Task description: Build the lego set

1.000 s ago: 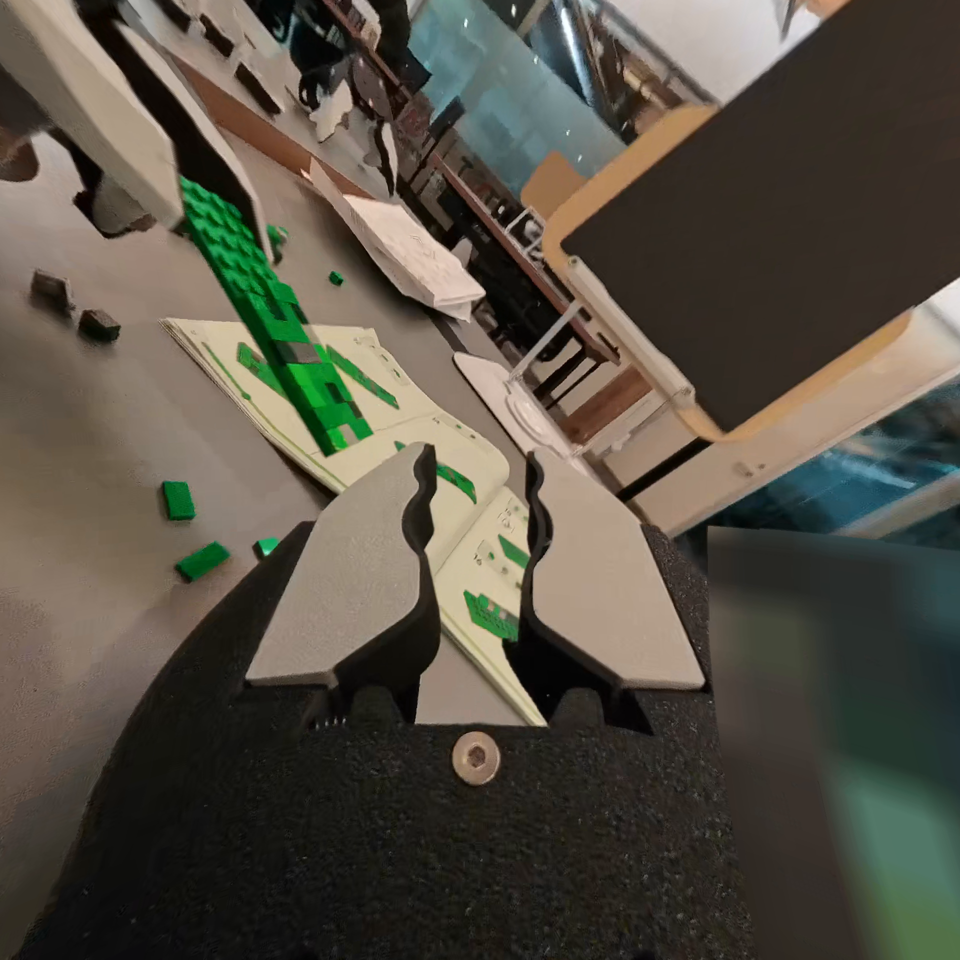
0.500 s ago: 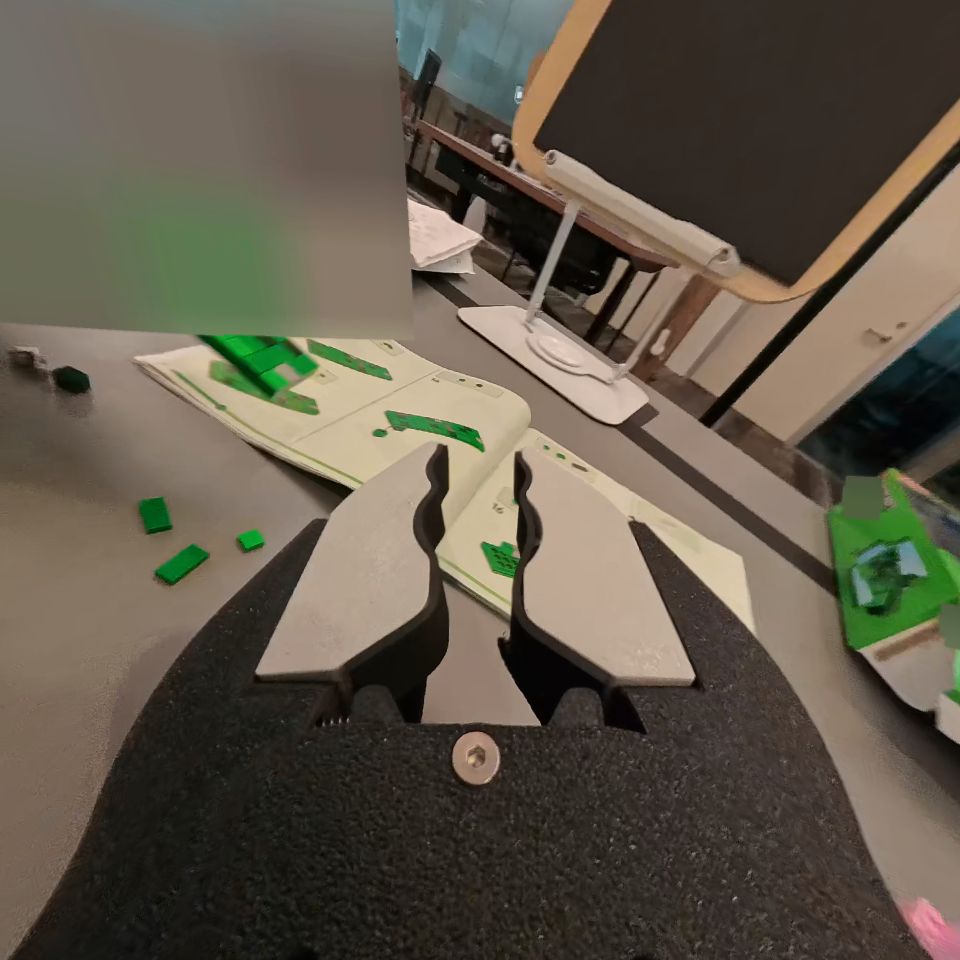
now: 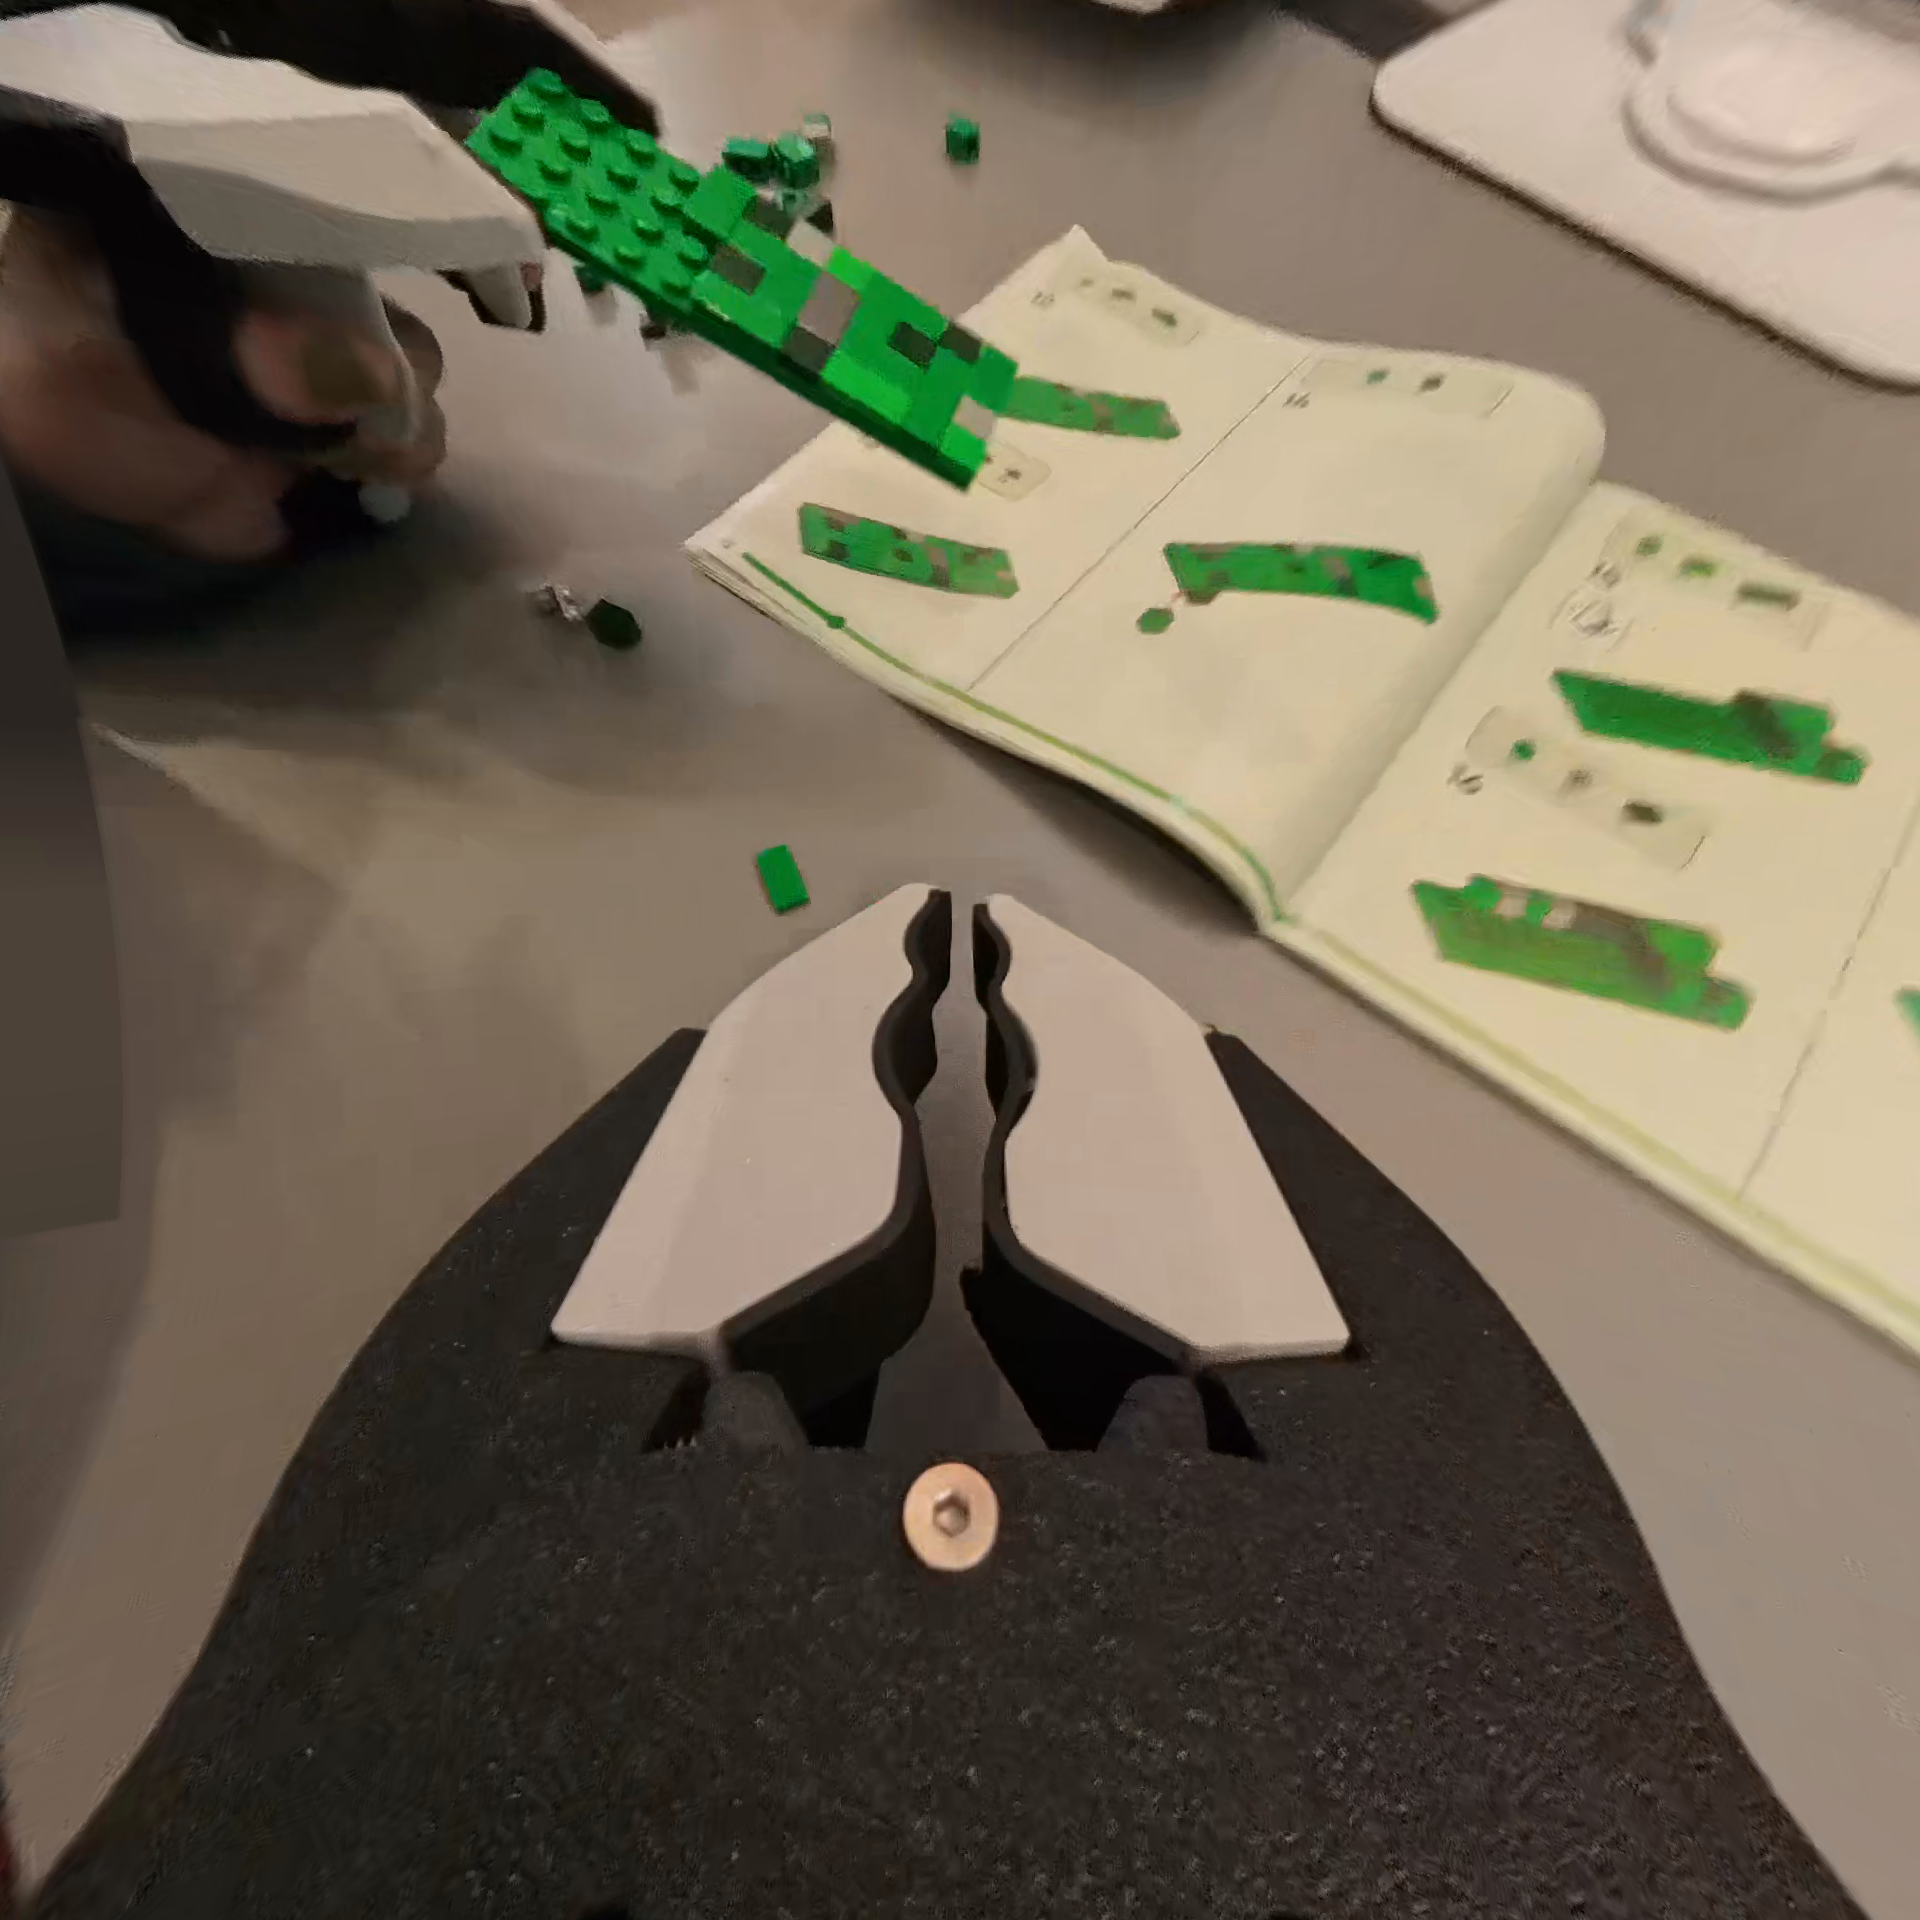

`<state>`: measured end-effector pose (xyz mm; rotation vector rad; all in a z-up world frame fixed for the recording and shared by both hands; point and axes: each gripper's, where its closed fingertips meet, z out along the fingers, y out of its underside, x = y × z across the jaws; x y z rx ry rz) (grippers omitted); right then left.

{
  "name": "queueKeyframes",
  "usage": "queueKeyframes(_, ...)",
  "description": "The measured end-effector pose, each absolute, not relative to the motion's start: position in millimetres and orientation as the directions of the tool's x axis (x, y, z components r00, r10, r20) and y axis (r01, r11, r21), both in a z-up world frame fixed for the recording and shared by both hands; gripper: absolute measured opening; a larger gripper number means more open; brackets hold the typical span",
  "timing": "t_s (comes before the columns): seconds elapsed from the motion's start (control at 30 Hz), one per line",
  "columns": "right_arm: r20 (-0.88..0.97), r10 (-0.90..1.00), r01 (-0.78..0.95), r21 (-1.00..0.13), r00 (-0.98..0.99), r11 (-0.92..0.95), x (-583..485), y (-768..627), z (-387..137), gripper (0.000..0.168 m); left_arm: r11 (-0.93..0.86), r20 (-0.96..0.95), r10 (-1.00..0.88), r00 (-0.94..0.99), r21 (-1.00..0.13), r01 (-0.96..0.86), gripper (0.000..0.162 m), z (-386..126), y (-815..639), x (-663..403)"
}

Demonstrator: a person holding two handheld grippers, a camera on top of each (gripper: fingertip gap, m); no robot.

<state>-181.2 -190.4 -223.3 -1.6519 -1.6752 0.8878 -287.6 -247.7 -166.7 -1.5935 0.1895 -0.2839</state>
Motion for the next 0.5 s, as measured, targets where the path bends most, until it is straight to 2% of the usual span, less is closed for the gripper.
queueKeyframes(0.07,-0.052,0.997,0.618,-0.783,0.049,-0.071,-184.8,-204.2,-232.6,0.006,-0.039,0.055,-0.29,0.956,-0.998,0.045,0.035,-166.3,-247.8,-288.6)
queueKeyframes(0.17,0.026,0.992,0.696,-0.715,0.123,-0.067,-181.5,-216.1,-250.1,0.016,-0.035,0.04,-0.297,0.954,-0.999,0.031,0.035,-166.3,-248.1,-286.2)
queueKeyframes(0.4,0.058,0.979,0.743,-0.66,0.196,-0.109,-179.5,-220.4,-257.0,0.016,-0.011,0.01,-0.356,0.935,-1.0,0.007,0.035,-164.1,-251.1,-273.5)
queueKeyframes(0.5,0.092,0.98,0.691,-0.72,0.177,-0.057,-184.6,-216.7,-242.4,0.02,0.03,0.036,-0.425,0.904,-0.998,0.054,0.035,-156.2,-255.8,-264.8)
